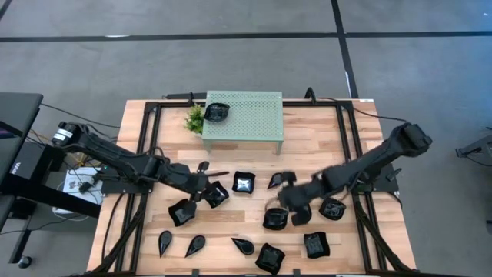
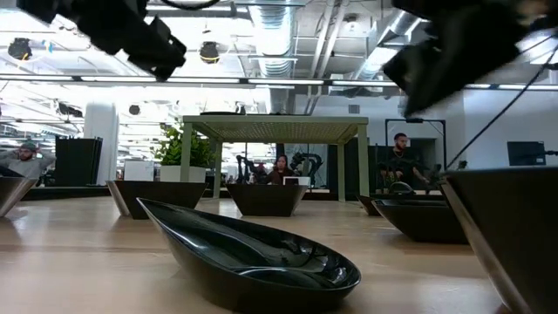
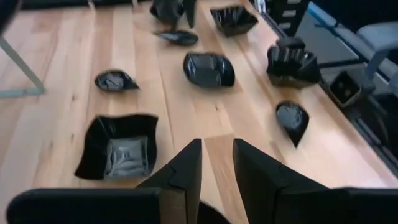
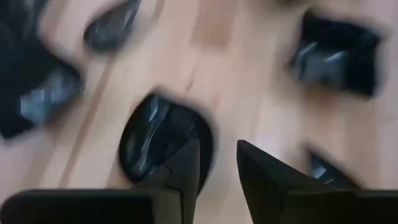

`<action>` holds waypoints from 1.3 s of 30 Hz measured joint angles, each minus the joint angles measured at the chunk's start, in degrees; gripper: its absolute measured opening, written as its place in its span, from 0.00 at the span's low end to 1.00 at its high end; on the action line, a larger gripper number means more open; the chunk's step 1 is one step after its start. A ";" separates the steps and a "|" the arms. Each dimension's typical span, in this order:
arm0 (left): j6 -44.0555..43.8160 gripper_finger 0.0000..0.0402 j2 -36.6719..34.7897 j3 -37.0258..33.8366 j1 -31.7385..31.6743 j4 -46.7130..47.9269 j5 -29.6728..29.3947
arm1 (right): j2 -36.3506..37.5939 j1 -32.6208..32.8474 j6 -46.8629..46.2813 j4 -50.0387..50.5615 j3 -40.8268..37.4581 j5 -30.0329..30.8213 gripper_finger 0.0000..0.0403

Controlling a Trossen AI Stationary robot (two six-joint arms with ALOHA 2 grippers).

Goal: Pick & Place Mini shaped plates
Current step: Stack the leaf-shaped plate on top of the other leaf-shaped plates on the shelf

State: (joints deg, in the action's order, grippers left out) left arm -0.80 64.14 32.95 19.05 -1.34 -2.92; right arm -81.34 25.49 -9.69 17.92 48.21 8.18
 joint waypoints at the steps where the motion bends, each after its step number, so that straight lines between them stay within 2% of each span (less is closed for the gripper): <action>1: -0.09 0.23 0.00 -0.30 -0.01 0.07 0.00 | -1.06 1.15 -0.59 0.26 -0.04 0.01 0.25; 10: -1.64 0.23 -0.02 -2.06 -0.07 -0.21 -0.04 | -10.22 7.72 0.31 -0.38 -0.05 -0.76 0.25; 17: -1.64 0.23 -0.02 -2.06 -0.07 -0.82 -0.04 | -13.53 7.98 1.22 -0.67 -0.03 1.12 0.25; 21: -1.64 0.23 -0.02 -2.06 -0.07 -1.45 -0.04 | -13.75 7.40 1.27 -0.73 -0.04 3.82 0.25; 31: -1.65 0.23 -0.02 -2.06 -0.07 -1.78 -0.04 | -13.53 7.33 1.27 -4.17 -0.03 4.12 0.25; 39: -2.69 0.23 -0.02 -2.06 -0.07 -2.24 -0.04 | -13.53 5.77 6.72 -5.64 -0.05 5.38 0.24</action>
State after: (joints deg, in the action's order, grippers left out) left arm -3.49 64.12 30.89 18.98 -3.57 -2.96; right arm -94.87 31.26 -2.97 12.28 48.16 13.56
